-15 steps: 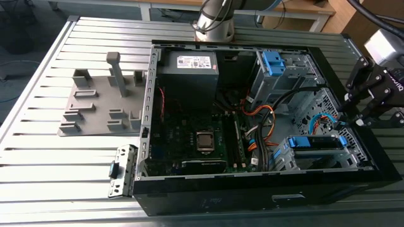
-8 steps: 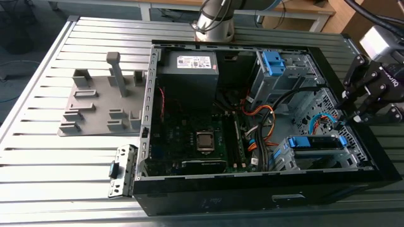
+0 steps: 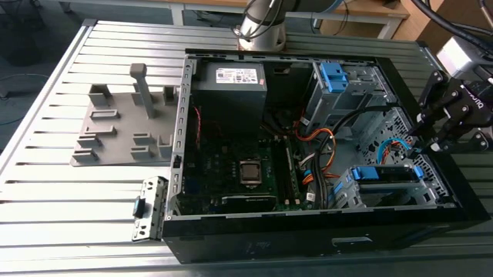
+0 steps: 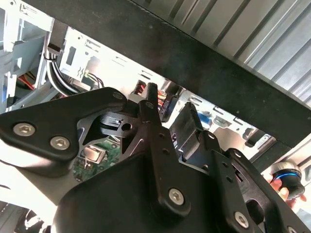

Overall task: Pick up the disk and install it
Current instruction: 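Insert the first disk wire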

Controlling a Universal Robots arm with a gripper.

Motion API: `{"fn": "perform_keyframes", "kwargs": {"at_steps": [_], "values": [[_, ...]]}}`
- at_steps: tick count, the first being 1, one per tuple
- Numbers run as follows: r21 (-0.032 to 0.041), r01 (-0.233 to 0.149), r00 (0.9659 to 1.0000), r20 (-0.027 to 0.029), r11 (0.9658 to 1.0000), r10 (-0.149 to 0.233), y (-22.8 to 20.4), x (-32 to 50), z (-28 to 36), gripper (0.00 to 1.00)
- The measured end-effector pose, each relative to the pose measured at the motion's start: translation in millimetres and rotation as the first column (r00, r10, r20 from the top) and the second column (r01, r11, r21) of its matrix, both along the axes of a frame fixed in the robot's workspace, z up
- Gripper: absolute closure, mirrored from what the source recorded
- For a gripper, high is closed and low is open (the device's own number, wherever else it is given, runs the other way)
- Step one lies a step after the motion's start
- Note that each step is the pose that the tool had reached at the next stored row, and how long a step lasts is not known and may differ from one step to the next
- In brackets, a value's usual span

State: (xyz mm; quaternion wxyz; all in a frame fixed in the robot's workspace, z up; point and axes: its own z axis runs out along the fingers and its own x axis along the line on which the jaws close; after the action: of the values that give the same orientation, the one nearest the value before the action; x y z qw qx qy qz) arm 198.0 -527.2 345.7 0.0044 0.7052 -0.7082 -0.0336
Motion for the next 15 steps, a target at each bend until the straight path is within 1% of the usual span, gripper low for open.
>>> {"fn": "perform_keyframes", "kwargs": {"at_steps": [6,8,9,10,11,15], "values": [[0.0000,0.000,1.0000,0.0000,1.0000,0.000,0.0,0.1,-0.2,0.59],[0.0000,0.000,1.0000,0.0000,1.0000,0.000,0.0,0.1,-0.2,0.60],[0.0000,0.000,1.0000,0.0000,1.0000,0.000,0.0,0.1,-0.3,0.66],[-0.0001,0.000,1.0000,0.0000,1.0000,0.000,0.0,0.1,-0.3,0.66],[-0.0003,0.000,1.0000,-0.0001,1.0000,0.000,0.0,0.1,-0.2,0.78],[0.0000,0.000,1.0000,0.0000,1.0000,0.000,0.0,0.1,-0.4,0.80]]}}
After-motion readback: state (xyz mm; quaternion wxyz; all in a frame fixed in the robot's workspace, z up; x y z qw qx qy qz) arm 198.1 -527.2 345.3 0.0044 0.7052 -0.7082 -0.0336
